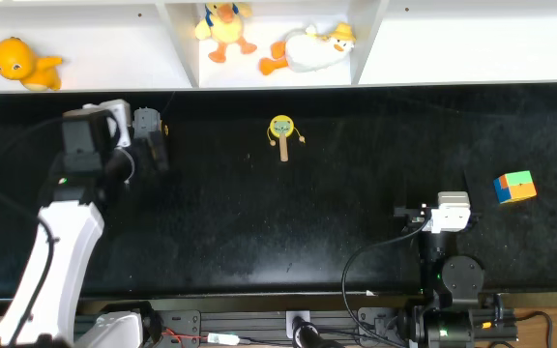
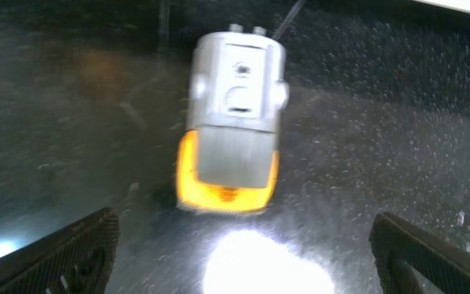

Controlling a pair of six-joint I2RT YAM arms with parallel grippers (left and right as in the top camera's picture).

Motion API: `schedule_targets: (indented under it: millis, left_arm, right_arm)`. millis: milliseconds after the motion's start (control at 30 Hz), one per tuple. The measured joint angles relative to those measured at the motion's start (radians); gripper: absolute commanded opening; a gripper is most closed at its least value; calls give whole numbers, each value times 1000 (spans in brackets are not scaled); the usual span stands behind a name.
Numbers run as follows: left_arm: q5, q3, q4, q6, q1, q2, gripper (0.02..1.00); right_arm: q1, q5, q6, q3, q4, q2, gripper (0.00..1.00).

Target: Store Toys

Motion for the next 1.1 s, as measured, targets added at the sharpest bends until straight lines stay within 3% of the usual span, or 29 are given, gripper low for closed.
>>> schedule_targets:
  millis: [233,533,833,933,1100]
  left_arm:
    - [-26,0,81,-3,-34,146,998]
    - [-136,0,98,18,-34,204,750]
    - [-159,0,148,32,-34,204,553]
    - [-161,0,150,34,-35,204,419]
    - [-161,7,151,32,-36,204,397]
  right_arm:
    - [0,1,0,0,0,0,996]
    - [0,0,0,0,0,0,996]
    - [0,0,0,0,0,0,993]
    - [0,0,0,0,0,0,996]
    - [0,0,0,0,0,0,996]
